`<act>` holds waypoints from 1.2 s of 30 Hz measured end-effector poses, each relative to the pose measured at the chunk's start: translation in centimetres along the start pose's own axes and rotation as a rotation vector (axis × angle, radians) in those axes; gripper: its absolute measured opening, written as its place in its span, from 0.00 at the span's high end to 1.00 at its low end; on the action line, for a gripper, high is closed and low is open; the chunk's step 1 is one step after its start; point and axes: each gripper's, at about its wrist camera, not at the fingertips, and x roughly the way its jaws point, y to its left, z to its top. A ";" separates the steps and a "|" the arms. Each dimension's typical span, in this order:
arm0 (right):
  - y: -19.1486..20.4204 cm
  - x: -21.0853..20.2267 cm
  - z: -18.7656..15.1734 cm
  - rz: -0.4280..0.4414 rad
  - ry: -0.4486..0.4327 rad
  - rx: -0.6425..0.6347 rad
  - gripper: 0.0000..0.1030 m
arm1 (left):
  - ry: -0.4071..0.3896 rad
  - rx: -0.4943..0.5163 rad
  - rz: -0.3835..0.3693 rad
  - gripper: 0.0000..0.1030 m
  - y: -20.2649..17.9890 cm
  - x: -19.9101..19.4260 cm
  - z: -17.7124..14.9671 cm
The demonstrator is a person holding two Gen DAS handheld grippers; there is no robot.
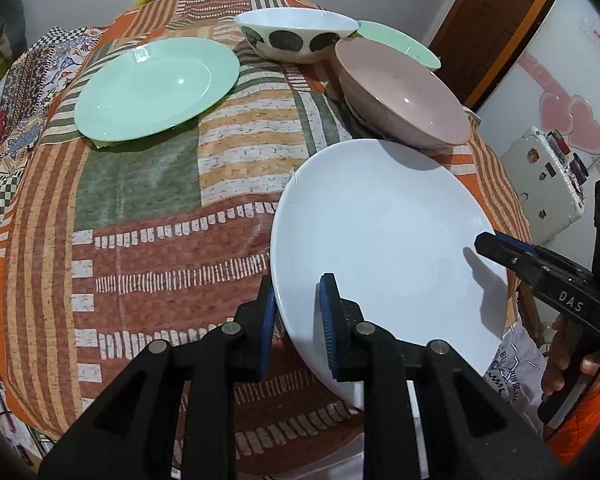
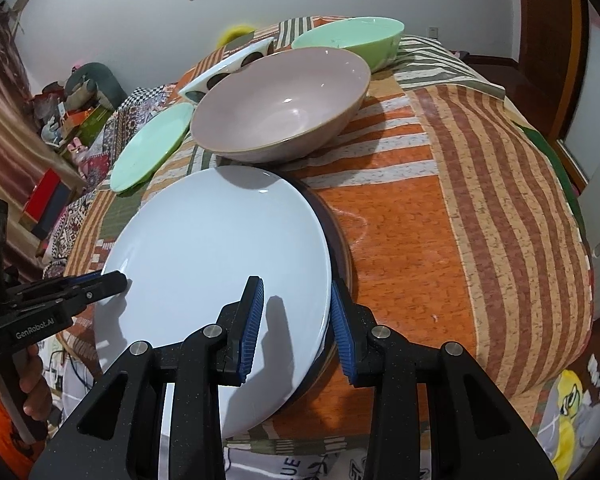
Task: Organize plates and bowls
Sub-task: 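Carry the white plate with both grippers onto the purple plate and open them, then close the left gripper on the mint-green plate rim while the right gripper grips it too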
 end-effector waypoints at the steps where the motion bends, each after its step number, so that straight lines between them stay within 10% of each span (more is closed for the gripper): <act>1: 0.0 0.0 0.0 -0.001 -0.002 0.001 0.70 | 0.002 0.000 -0.001 0.80 0.0 0.1 0.0; 25: 1.1 0.0 0.8 -0.104 -0.024 -0.090 0.67 | -0.021 -0.009 0.007 0.78 0.1 -0.3 0.2; 36: 5.2 -2.5 3.2 -0.024 -0.118 -0.152 0.55 | -0.174 -0.065 0.078 0.53 4.5 -6.2 2.1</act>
